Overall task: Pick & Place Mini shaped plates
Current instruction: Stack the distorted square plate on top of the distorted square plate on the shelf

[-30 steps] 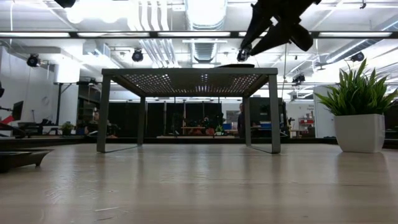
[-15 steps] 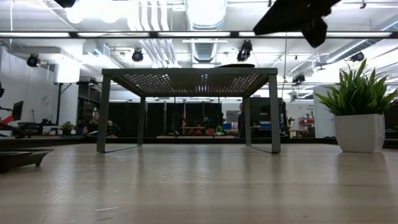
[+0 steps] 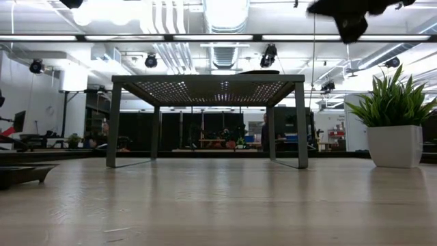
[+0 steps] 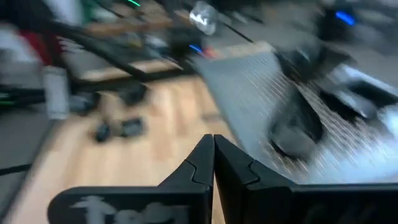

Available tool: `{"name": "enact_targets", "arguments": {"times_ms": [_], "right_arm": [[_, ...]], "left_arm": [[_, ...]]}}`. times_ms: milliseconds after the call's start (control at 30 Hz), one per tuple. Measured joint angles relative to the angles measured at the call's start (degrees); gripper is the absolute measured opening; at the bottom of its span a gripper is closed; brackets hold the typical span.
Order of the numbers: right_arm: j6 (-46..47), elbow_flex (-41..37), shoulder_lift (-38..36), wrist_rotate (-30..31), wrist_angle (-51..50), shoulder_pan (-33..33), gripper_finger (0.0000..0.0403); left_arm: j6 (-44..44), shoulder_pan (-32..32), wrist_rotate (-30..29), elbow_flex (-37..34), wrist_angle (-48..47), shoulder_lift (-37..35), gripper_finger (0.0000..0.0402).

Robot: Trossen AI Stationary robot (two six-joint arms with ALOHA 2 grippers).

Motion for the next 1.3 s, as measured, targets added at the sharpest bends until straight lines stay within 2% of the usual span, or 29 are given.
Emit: {"name": "enact_targets", "arguments": {"times_ms": [100, 367, 567, 833, 1300], "right_arm": [[-6.14, -3.7, -6.89, -3.63, 3.33, -0.54, 0.0008], [-15.12, -11.02, -24.42, 9.14, 2.64, -0.71, 0.0008], [-15.9, -16.22, -33.2, 9.76, 1.92, -0.73, 0.0008], [-16.79, -22.91, -37.79, 9.63, 0.99, -0.73, 0.0008], [-17.06, -24.73, -38.42, 9.36, 1.02, -0.73, 0.0008]], "left_arm": [[0.0, 0.0, 0.02, -0.02, -0.02, 0.0, 0.0], [0.0, 0.0, 0.02, -0.02, -0.01, 0.0, 0.0], [0.0, 0.0, 0.02, -0.02, 0.0, 0.0, 0.0], [0.0, 0.0, -0.01, -0.02, 0.01, 0.0, 0.0], [0.0, 0.0, -0.01, -0.02, 0.01, 0.0, 0.0]]}}
